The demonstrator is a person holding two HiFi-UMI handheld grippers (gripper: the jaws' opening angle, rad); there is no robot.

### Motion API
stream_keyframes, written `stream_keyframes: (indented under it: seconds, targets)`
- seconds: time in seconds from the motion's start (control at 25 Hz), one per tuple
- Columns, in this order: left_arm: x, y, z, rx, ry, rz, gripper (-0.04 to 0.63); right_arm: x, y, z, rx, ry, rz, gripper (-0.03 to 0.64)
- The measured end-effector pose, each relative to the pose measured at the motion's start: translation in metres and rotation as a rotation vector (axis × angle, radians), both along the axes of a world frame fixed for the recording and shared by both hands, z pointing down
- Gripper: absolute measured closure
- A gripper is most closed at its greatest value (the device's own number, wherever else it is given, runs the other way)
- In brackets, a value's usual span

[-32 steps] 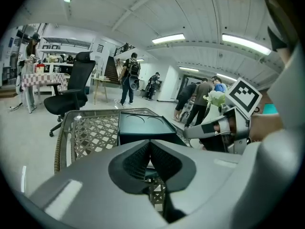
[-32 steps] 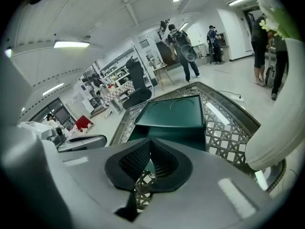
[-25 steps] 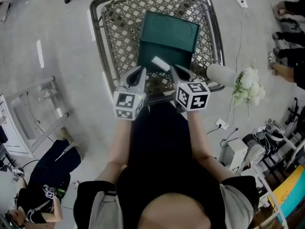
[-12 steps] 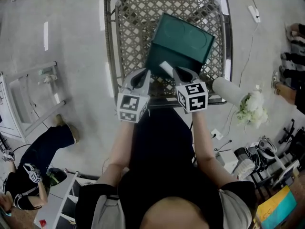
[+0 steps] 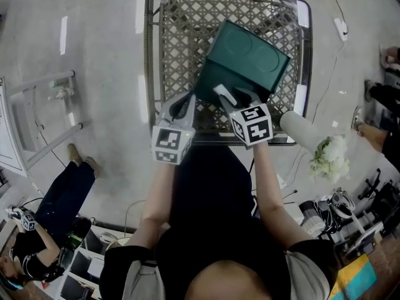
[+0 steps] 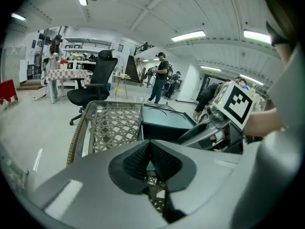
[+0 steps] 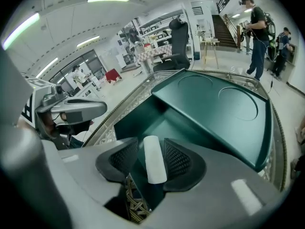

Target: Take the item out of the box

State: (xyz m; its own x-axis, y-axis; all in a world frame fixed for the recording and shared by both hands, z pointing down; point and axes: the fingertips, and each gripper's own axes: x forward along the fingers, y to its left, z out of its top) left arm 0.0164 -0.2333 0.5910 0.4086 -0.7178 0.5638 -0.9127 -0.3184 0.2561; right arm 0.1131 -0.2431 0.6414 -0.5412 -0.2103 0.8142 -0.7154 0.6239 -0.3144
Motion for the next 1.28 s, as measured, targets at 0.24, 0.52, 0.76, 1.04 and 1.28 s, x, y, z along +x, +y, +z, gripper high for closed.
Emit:
stream_keyframes:
  seconds: [0.24,0.52,0.76,1.04,1.28]
  targets:
    - [-0.005,-0.001,0.003,-0.007,0.003,-0.021,0.588,-0.005,0.004,0.013,-0.036,0.031,-0.056,0.425]
    - [-0.004,0.000,0.012,-0.031,0.007,-0.025,0.588,-0.007,0.008,0.029,-0.034,0.092,-0.130,0.419]
    - [-0.004,0.001,0.014,-0.030,0.001,-0.031,0.588,-0.007,0.005,0.036,-0.021,0.147,-0.193,0.420]
    - [-0.005,0.002,0.014,-0.035,0.000,-0.027,0.588,-0.015,0.009,0.039,-0.063,0.146,-0.229,0.472]
    - [-0.005,0.007,0.016,-0.040,0.003,-0.015,0.588,-0.014,0.010,0.043,-0.104,0.136,-0.209,0.476]
